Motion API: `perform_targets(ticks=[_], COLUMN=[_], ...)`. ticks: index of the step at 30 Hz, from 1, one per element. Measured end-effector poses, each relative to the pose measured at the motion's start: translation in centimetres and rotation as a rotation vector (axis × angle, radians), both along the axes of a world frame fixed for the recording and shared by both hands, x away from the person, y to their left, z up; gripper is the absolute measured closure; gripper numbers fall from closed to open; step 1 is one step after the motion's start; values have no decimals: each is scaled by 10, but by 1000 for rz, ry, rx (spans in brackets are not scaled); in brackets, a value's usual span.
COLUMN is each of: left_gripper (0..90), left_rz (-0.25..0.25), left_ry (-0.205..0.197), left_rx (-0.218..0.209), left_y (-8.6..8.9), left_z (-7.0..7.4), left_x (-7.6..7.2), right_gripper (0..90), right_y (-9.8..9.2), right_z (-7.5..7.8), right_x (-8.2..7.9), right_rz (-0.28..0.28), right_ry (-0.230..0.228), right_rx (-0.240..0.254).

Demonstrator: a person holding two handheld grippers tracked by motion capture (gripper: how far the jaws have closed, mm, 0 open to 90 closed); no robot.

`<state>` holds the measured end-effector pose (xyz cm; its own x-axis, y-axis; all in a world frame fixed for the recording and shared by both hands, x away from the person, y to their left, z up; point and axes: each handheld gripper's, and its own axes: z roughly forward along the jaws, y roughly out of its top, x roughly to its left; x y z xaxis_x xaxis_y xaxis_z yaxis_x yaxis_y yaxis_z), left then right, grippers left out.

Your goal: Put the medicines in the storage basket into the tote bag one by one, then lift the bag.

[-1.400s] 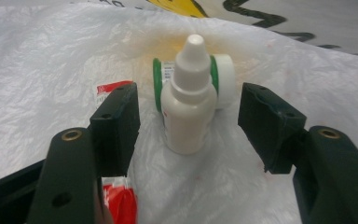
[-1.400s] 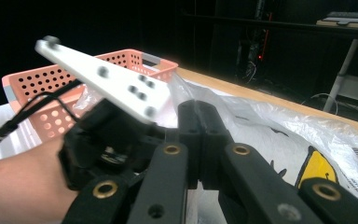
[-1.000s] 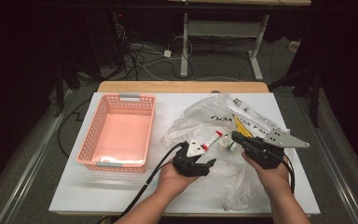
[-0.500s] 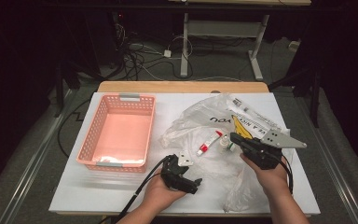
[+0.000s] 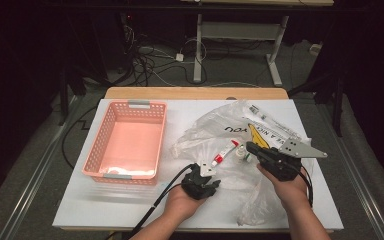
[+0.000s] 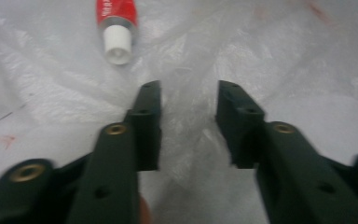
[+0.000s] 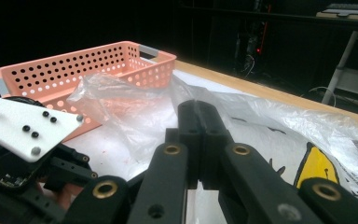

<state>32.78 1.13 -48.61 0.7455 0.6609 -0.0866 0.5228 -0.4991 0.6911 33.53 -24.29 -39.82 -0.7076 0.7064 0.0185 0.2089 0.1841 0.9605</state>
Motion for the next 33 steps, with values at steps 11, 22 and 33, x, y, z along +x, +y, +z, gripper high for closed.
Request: perform_targets(ticks=[11, 22, 33], left_gripper=[888, 887, 887], left_rz=[14, 33, 83], left_ry=[-9, -162, -284], left_rx=[-78, -182, -294], left_y=[8, 22, 50], left_z=[1, 14, 43], left_x=[-2, -13, -13], right_gripper=[900, 900, 900], right_y=[1, -4, -3], right_z=[-2, 1, 2], right_x=[0, -4, 0], right_rz=[-5, -1, -25], right_ry=[-2, -22, -31], right_rx=[-8, 5, 18])
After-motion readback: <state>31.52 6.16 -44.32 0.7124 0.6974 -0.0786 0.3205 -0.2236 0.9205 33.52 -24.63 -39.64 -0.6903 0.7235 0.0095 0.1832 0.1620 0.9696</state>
